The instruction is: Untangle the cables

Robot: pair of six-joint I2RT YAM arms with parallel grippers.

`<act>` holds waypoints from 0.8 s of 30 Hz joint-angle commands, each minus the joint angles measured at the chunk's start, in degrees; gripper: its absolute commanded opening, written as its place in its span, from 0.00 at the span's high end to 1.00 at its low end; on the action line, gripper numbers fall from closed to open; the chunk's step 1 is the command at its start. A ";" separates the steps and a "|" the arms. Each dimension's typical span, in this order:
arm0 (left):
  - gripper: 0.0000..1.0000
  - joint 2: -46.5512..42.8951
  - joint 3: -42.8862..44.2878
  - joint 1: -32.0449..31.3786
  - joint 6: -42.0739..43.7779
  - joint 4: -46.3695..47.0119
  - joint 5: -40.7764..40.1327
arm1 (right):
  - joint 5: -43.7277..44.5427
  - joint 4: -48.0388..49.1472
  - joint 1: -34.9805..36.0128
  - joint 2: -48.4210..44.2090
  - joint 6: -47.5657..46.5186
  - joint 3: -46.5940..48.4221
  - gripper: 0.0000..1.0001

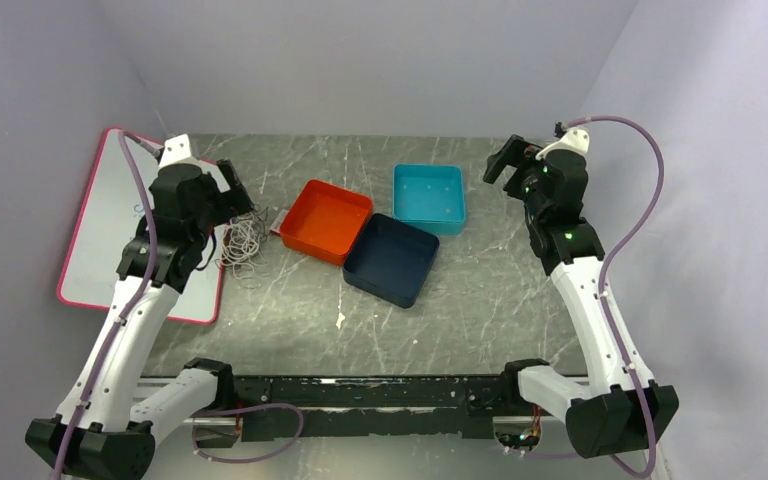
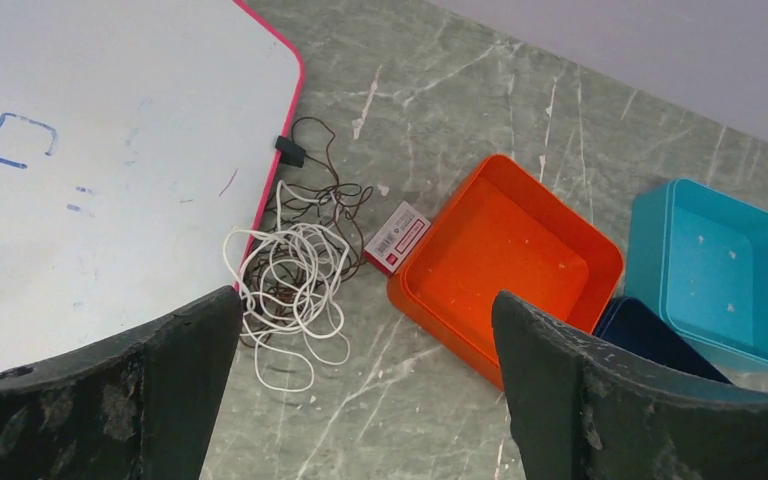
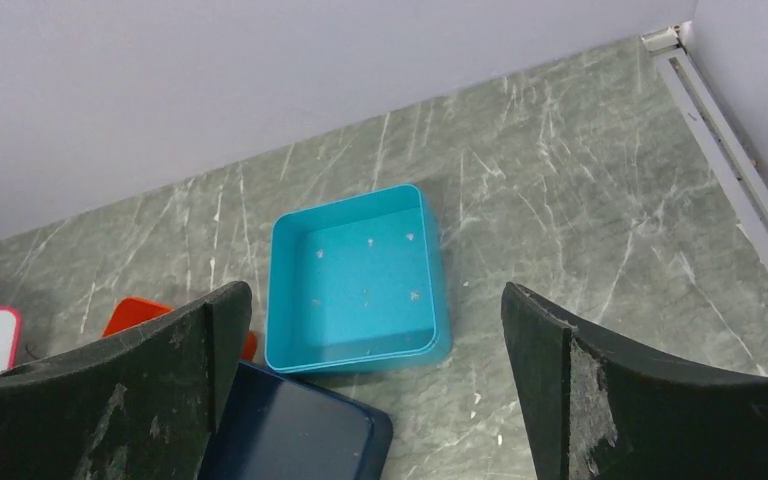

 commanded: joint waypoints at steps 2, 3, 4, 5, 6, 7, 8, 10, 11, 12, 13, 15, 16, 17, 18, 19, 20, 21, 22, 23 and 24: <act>0.00 -0.43 -0.43 0.82 0.51 1.71 1.62 | 0.14 0.58 -0.66 -1.38 -0.47 0.51 0.00; 0.00 -0.30 -0.59 0.84 0.51 1.81 1.42 | 0.60 0.45 -0.68 -1.45 -0.28 0.47 0.00; 0.00 -0.12 -0.70 0.85 0.67 1.79 1.47 | 1.11 0.07 -0.69 -1.37 0.12 0.57 0.00; 0.00 0.09 -0.67 0.87 1.20 1.72 2.28 | 1.36 -0.23 -0.70 -1.21 0.51 0.72 0.00; 0.00 0.29 -0.55 0.88 1.83 1.61 3.49 | 1.52 -0.54 -0.76 -1.00 0.96 0.83 0.00; 0.00 0.28 -0.50 0.89 1.92 1.78 4.37 | 1.31 -0.47 -0.73 -1.02 1.03 0.80 0.00; 0.00 0.09 -0.63 0.89 1.93 2.02 4.81 | 1.24 -0.30 -0.77 -1.15 1.20 0.60 0.00; 0.00 -0.19 -0.93 0.89 1.93 2.44 5.09 | 2.47 -0.14 -0.73 -1.58 1.99 0.13 0.00; 0.00 -0.16 -0.76 0.89 1.93 2.34 4.94 | 2.65 0.05 -0.72 -1.99 2.43 -0.17 0.00; 0.00 0.11 -0.41 0.89 1.93 1.98 4.78 | 3.00 0.10 -0.79 -2.18 2.86 -0.53 0.00; 0.00 0.44 0.05 0.89 1.93 1.44 4.50 | 3.23 -0.08 -0.73 -2.29 3.39 -0.60 0.00; 0.00 1.57 0.75 1.08 1.93 0.77 4.06 | 2.62 -0.51 -0.74 -2.28 3.64 -0.59 0.00; 0.00 2.20 1.01 1.71 1.93 0.71 4.50 | 2.28 -0.69 -0.72 -2.20 3.69 -0.67 0.00; 0.00 2.91 1.51 3.07 1.93 0.59 6.54 | 2.00 -0.81 -0.77 -2.18 3.91 -0.81 0.00; 0.00 3.85 2.17 4.98 1.97 0.30 11.05 | 1.51 -0.89 -0.73 -2.08 4.03 -1.18 0.00; 0.00 4.72 2.91 6.81 1.98 -0.14 13.61 | 1.03 -0.94 -0.72 -2.02 4.01 -1.40 0.00; 0.00 5.58 3.48 8.19 1.94 -0.40 15.50 | 0.61 -0.99 -0.72 -1.88 4.10 -1.67 0.00; 0.00 6.39 4.03 9.55 1.93 -0.50 17.00 | 0.26 -1.05 -0.72 -1.69 4.17 -1.79 0.00; 0.00 7.07 4.40 10.81 3.81 -0.61 18.39 | -0.21 -1.34 -0.72 -1.33 4.12 -1.79 0.00; 0.00 7.76 4.67 11.91 4.45 -0.74 19.84 | -0.59 -1.93 -0.72 -0.90 3.94 -1.53 0.00; 0.00 8.84 5.08 12.84 4.74 -1.13 21.21 | -0.96 -2.44 -0.73 -0.54 3.94 -1.24 0.00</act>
